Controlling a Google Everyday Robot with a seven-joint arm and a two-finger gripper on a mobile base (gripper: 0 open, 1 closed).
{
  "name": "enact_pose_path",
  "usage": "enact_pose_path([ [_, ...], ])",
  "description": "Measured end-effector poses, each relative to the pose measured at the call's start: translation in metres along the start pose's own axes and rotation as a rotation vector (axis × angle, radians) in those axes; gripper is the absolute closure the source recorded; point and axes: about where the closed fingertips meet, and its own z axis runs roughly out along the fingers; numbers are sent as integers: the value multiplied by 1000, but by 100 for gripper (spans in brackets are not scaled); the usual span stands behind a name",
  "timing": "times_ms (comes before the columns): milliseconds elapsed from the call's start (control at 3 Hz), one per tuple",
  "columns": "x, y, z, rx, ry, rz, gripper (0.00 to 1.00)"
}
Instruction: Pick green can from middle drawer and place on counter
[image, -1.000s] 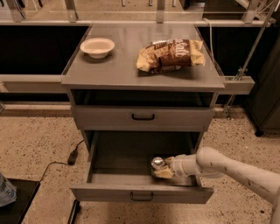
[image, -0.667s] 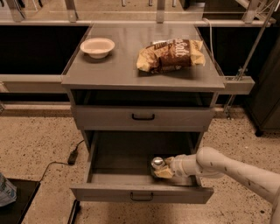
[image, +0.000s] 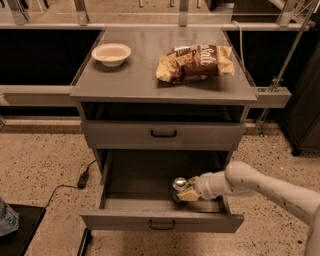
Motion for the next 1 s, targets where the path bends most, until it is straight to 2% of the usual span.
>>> enact_pose_path([
  [333, -84, -7, -28, -84, -31, -130, 100],
  [667, -170, 4, -47, -184, -77, -212, 100],
  [1000, -172, 20, -52, -262, -66, -226, 100],
])
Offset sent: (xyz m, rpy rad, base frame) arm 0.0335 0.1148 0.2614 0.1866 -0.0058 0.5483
